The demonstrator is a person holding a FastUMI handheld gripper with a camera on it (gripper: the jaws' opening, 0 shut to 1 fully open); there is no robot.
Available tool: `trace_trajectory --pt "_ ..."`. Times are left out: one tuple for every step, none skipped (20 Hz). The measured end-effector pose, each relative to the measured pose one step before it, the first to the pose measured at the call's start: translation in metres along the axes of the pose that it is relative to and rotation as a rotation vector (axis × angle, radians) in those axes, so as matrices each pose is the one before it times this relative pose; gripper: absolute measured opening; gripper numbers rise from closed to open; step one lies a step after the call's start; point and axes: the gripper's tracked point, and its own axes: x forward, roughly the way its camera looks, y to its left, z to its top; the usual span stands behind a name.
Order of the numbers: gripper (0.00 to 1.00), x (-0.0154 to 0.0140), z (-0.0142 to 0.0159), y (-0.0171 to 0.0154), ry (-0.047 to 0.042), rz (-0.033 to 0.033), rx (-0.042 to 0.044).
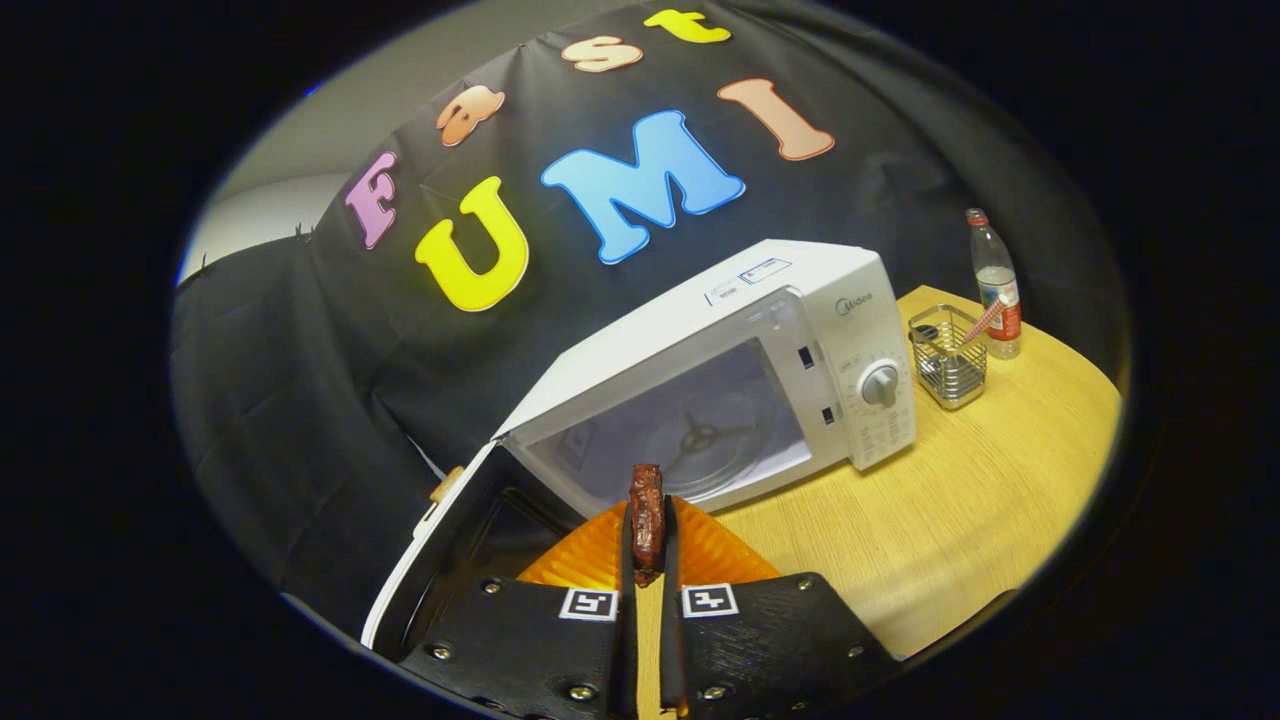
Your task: Open the microwave, put the food inside, and close the microwave door.
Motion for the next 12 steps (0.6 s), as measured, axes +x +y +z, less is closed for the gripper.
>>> trace_trajectory --pt "0.09 0.00772 -0.00056 0.00048 -0.01129 0.00021 -0.00719" --pt "0.09 0.00898 -0.00130 -0.00107 -0.00413 0.00113 -0.00368" --pt "0.09 0.00926 -0.00343 -0.00117 0.00137 -0.00062 0.00321" --pt "0.09 0.00891 -0.00270 -0.00135 0.00393 -0.00114 0.00726" --pt "0.09 0.00818 -0.00254 -0.00090 0.00495 0.00014 0.00593" --pt "0.09 0.00737 -0.00305 -0.00085 0.00629 0.00089 0.00994" --pt "0.09 0.00784 -0.00122 -0.00043 0.00045 0.00626 0.01186" --pt "0.09 0.00661 0.00070 -0.00070 -0.00721 0.00453 0.00839" --pt "0.09 0.00735 0.00196 -0.00170 -0.01196 0.00235 0.00440" --pt "0.09 0.00724 0.00232 -0.00239 -0.01299 -0.00328 0.00364" --pt "0.09 0.00740 0.00263 -0.00260 -0.01246 -0.00282 0.00686" --pt "0.09 0.00595 0.00216 -0.00088 -0.01688 0.00009 0.00926"
